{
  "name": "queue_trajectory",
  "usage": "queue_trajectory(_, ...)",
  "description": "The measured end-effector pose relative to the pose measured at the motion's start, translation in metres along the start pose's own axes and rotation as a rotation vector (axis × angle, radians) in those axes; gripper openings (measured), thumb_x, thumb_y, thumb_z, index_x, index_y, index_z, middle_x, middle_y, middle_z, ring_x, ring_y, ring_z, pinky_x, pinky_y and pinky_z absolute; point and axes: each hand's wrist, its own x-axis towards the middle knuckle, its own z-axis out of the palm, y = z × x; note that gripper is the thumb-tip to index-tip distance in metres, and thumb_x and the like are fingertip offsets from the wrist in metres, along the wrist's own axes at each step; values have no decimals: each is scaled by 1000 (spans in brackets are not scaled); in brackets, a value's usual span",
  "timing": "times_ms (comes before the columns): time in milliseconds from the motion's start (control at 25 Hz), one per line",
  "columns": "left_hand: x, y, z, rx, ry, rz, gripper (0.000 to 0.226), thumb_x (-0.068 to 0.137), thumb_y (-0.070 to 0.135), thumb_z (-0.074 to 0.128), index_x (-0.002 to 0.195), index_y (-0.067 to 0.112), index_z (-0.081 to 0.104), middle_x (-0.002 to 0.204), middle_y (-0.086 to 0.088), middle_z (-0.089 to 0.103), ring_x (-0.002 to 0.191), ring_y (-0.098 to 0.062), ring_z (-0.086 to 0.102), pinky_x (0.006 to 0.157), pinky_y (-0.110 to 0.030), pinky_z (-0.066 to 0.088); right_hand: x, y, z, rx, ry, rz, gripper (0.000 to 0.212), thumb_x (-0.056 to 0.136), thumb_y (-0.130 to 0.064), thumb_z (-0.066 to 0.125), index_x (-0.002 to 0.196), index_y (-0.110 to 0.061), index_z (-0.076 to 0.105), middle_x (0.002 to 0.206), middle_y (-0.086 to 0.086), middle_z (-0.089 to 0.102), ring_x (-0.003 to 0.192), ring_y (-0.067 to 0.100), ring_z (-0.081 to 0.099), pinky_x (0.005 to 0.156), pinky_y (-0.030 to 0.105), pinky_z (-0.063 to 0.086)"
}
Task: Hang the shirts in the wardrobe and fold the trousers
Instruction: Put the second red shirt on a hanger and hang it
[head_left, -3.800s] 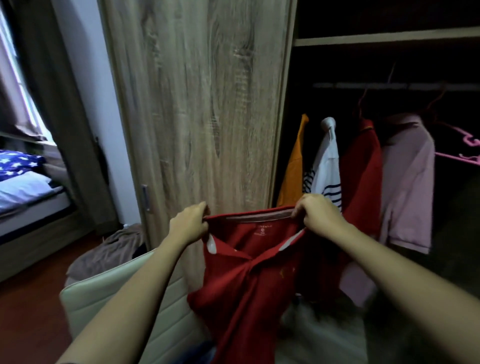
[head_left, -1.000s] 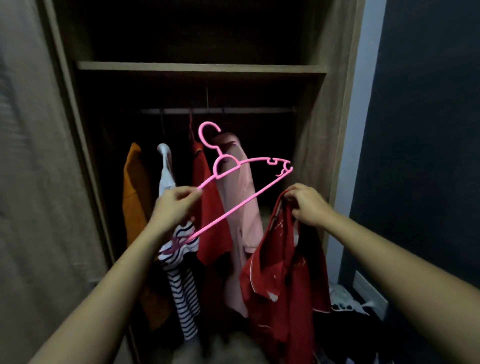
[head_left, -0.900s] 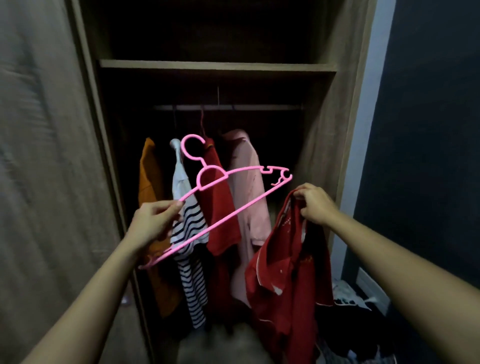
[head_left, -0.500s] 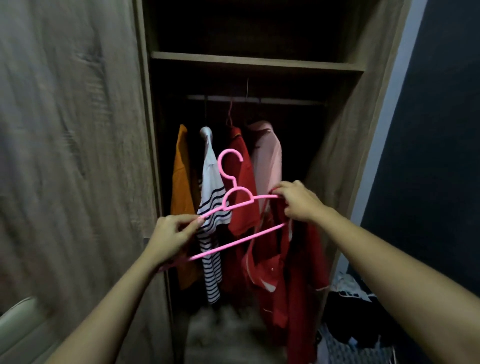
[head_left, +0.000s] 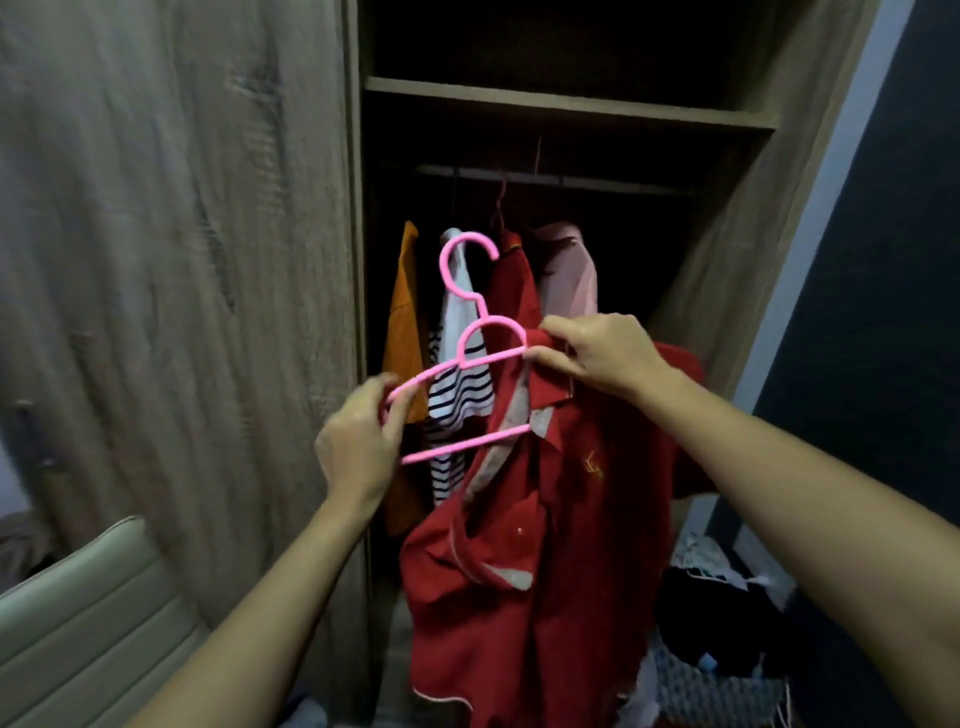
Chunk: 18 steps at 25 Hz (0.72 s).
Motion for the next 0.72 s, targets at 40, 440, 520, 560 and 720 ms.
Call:
queue_trajectory(40, 0, 1, -1, 86, 56, -40, 29, 85, 36, 60, 111, 21, 61, 113, -8, 64, 100, -25, 59, 81, -39, 43, 2, -4, 2, -6, 31, 9, 56, 81, -66, 34, 80, -16, 58, 62, 6, 67, 57, 30, 66, 43, 29, 43)
queue_trajectory(440, -80, -14, 33, 13, -694, -342, 63, 83, 46, 61, 140, 31, 39, 134, -10, 43, 122, -31, 47, 97, -40, 40, 8, -5, -12, 302, 171, 238, 53, 79, -68, 33, 75, -20, 54, 61, 2, 60, 71, 33, 64, 53, 27, 31)
queue_trajectory(520, -60, -19, 34, -164, -727, -363, 74, 80, 27, 69, 144, 17, 33, 136, -12, 49, 122, -28, 50, 98, -30, 37, 2, 3, -12, 318, 187, 255, 52, 80, -68, 35, 73, -21, 55, 60, 3, 61, 69, 33, 64, 53, 27, 33)
queue_trajectory(560, -49, -22, 33, -254, -692, -397, 73, 75, 20, 69, 141, 12, 38, 133, -11, 53, 116, -26, 55, 95, -29, 40, -3, 8, -11, 301, 188, 259, 54, 80, -69, 35, 73, -20, 58, 62, 4, 63, 69, 32, 64, 53, 28, 35)
queue_trajectory(720, -12, -41, 10, -396, -553, -586, 39, 75, -6, 63, 113, 5, 66, 74, -4, 71, 50, -5, 56, 48, -17, 48, -35, 33, -3, 263, 158, 278, 82, 82, -76, 12, 64, -11, 59, 61, 5, 62, 65, 30, 62, 52, 33, 41)
